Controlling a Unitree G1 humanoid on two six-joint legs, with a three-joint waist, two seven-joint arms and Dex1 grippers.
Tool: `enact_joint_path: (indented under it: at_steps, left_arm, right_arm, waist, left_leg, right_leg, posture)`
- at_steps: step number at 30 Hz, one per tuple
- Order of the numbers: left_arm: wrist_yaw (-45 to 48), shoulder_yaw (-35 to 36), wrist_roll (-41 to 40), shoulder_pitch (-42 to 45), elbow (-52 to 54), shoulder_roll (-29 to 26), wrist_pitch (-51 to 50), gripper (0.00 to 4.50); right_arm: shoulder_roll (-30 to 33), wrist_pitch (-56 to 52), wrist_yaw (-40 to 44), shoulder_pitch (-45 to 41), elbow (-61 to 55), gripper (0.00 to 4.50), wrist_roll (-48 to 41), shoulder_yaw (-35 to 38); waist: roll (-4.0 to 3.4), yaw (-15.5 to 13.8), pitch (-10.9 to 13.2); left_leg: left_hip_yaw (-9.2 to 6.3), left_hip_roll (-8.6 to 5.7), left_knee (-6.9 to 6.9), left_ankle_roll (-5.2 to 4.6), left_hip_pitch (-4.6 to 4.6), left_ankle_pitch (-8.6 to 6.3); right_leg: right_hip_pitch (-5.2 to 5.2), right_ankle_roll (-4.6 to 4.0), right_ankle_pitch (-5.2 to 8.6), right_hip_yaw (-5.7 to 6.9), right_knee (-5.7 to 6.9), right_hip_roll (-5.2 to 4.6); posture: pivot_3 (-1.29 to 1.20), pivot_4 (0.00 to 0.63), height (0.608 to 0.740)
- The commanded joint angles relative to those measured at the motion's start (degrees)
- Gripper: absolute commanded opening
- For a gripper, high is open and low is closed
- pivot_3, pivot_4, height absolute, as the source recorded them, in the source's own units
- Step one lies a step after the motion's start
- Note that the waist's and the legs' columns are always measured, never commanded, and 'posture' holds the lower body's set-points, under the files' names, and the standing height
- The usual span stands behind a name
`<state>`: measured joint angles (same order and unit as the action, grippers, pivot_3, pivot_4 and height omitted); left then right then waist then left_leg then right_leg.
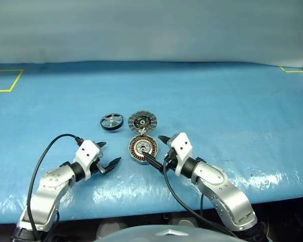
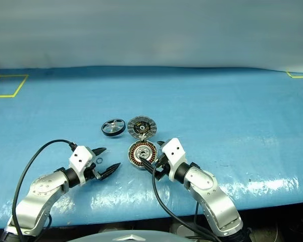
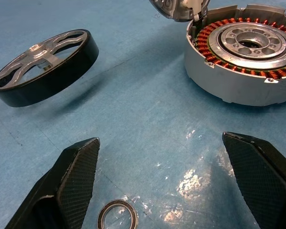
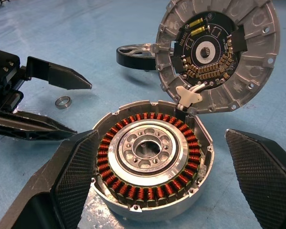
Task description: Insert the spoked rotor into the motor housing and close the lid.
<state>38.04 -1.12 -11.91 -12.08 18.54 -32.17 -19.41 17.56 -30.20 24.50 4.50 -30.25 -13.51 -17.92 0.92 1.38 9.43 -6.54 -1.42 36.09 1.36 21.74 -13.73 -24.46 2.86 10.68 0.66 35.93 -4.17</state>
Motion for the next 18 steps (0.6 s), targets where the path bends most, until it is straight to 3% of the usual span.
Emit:
enact_joint_path:
  at_steps: [1,18]
  left_arm:
    - [1.1,-0.4,0.1,-0.4,2.3,-1.3,-0.4,4.50]
    - [-1.0,1.8,1.1,-3.7,4.2,-1.2,0.1,4.50]
  right_arm:
    - [-0.2,0.7,-0.4,0.3,-1.7,4.47,0.0,0.7]
    - [-0.2,-0.4,-1.6,0.6,-1.3,4.47,0.5,0.4]
  waist:
    - [0.00,0.0,0.0]
    - [0.00,0.1,0.0]
  left_leg:
    - [0.00,0.00,0.00,0.00,0.00,0.00]
    - [0.00,0.00,0.00,0.00,-0.01,0.00]
  right_leg:
    - [0.00,0.00,0.00,0.00,0.00,0.00]
    - [0.01,0.00,0.00,-0.01,0.01,0.00]
  posture:
    - [0.00,0.150,0.740]
    - [0.00,0.150,0.740]
